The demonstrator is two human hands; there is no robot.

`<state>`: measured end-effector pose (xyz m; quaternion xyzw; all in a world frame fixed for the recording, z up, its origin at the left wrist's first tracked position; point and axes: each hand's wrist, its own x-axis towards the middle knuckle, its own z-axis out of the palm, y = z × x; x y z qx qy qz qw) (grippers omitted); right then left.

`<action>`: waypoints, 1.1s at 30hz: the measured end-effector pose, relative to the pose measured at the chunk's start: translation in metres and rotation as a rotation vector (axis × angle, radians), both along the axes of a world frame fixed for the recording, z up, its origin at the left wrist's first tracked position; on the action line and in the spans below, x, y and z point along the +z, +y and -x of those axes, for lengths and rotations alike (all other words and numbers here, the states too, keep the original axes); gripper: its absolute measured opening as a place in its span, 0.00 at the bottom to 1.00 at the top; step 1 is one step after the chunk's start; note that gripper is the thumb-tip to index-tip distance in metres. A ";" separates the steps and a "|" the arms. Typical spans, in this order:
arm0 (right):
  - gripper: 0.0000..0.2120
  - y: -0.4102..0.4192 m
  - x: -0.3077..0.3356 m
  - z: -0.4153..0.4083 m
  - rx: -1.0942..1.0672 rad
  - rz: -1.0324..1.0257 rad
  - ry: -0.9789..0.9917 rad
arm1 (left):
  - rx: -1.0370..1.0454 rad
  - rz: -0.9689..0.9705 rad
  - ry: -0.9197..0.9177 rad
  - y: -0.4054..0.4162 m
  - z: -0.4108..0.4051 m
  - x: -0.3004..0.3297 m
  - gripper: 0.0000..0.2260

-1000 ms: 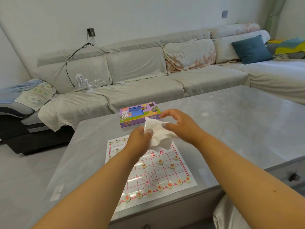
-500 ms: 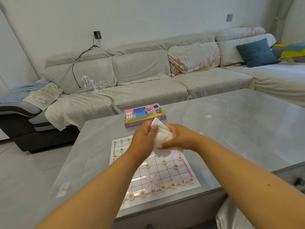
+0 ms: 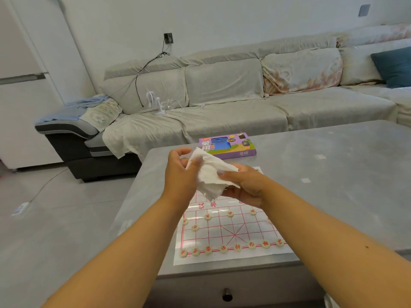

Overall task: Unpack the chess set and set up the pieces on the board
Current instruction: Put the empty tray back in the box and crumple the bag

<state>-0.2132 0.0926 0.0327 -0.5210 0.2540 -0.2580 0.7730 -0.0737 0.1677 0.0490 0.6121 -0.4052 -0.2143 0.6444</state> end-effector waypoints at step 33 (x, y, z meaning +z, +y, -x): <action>0.16 0.222 -0.104 -0.317 0.415 0.058 0.398 | 0.587 -0.038 0.612 0.308 -0.229 -0.140 0.14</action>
